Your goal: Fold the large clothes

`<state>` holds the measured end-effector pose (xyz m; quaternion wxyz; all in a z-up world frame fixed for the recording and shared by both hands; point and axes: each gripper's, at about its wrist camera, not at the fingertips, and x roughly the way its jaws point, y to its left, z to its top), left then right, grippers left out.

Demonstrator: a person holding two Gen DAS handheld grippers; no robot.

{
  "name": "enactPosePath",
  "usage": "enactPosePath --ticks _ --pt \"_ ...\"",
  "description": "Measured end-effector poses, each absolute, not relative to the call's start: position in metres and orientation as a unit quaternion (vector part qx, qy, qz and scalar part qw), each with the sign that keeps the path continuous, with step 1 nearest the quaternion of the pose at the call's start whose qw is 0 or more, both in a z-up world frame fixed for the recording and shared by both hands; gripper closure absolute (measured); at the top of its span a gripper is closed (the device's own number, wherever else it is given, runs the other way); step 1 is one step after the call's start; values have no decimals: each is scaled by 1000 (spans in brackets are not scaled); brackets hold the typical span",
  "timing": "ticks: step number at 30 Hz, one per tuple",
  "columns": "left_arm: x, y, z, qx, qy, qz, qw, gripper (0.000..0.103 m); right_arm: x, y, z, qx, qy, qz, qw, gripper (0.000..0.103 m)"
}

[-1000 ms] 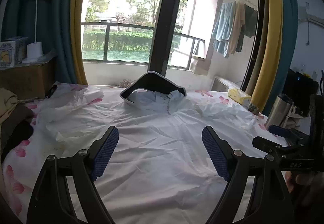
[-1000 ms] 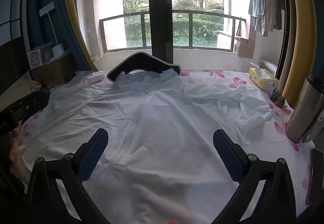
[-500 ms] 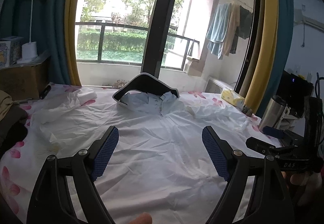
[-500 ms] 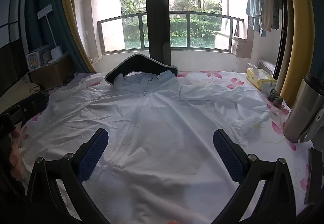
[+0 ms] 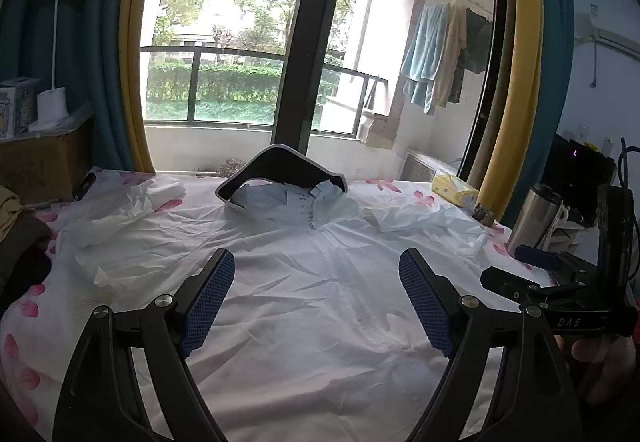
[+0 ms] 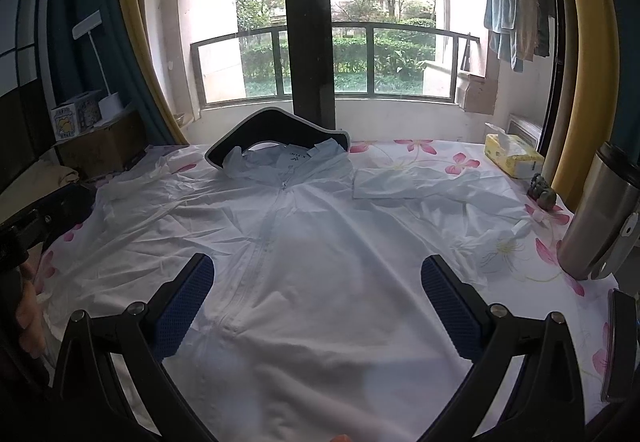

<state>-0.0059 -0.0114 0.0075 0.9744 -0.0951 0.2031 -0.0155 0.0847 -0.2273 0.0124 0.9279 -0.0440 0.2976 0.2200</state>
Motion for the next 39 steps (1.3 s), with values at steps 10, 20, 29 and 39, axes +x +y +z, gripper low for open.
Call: enactPosePath --ticks 10,20,29,39 --pt "-3 -11 7 -103 207 -11 973 16 85 -230 13 -43 298 216 929 1" --pt "-5 -10 6 -102 210 -10 972 16 85 -231 13 -44 299 215 929 1" --pt "-7 -10 6 -96 209 -12 973 16 88 -234 11 -36 305 210 928 1" --pt "0 -11 6 -97 216 -15 971 16 90 -232 9 -41 306 212 927 1"
